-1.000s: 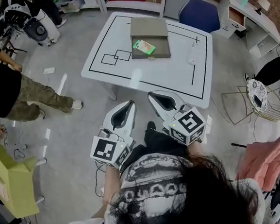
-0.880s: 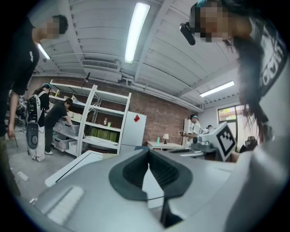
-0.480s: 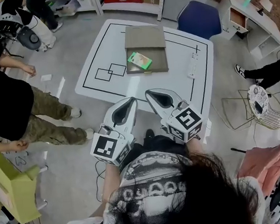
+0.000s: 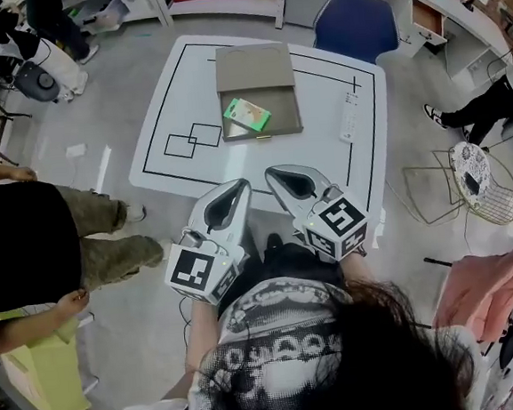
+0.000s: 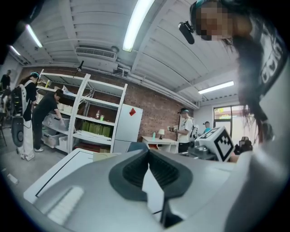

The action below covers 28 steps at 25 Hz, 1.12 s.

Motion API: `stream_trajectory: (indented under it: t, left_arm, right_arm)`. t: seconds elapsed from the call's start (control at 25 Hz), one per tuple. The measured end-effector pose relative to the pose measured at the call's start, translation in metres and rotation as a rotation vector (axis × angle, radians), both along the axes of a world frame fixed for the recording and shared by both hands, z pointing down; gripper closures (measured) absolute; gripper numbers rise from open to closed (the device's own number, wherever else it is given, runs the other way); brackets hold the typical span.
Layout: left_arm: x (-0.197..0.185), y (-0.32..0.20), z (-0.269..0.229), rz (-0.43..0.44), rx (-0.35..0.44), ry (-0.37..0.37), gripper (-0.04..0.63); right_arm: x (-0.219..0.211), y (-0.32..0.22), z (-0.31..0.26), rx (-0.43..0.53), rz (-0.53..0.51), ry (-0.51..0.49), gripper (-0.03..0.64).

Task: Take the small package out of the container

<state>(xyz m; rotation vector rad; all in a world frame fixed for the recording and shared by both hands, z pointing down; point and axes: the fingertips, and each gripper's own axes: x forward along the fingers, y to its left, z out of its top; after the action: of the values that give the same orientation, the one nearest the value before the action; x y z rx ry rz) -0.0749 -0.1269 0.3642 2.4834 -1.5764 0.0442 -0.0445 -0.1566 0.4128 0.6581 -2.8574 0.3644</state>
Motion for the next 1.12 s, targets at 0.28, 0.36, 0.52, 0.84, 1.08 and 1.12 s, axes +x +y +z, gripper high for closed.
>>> stream_trajectory:
  t: [0.28, 0.36, 0.52, 0.84, 1.08, 1.12]
  left_arm:
    - [-0.020, -0.033, -0.002, 0.088, 0.004, -0.026, 0.595]
    - [-0.025, -0.044, -0.002, 0.109, 0.002, -0.025, 0.595]
    - [-0.043, -0.060, 0.001, 0.149, -0.008, -0.039, 0.595]
    - [-0.074, -0.090, -0.004, 0.217, -0.008, -0.039, 0.595]
    - [-0.084, -0.111, 0.003, 0.256, -0.013, -0.043, 0.595]
    - [-0.085, -0.113, 0.004, 0.261, -0.014, -0.042, 0.595]
  right_arm:
    - [-0.020, -0.030, 0.008, -0.006, 0.059, 0.016, 0.618]
    - [-0.028, -0.041, 0.012, -0.009, 0.072, 0.029, 0.614]
    - [-0.048, -0.060, 0.028, -0.021, 0.088, 0.058, 0.594]
    - [-0.081, -0.120, 0.094, -0.017, 0.047, 0.268, 0.494]
    - [-0.093, -0.168, 0.145, -0.061, 0.020, 0.417, 0.441]
    - [-0.095, -0.174, 0.151, -0.066, 0.015, 0.438, 0.430]
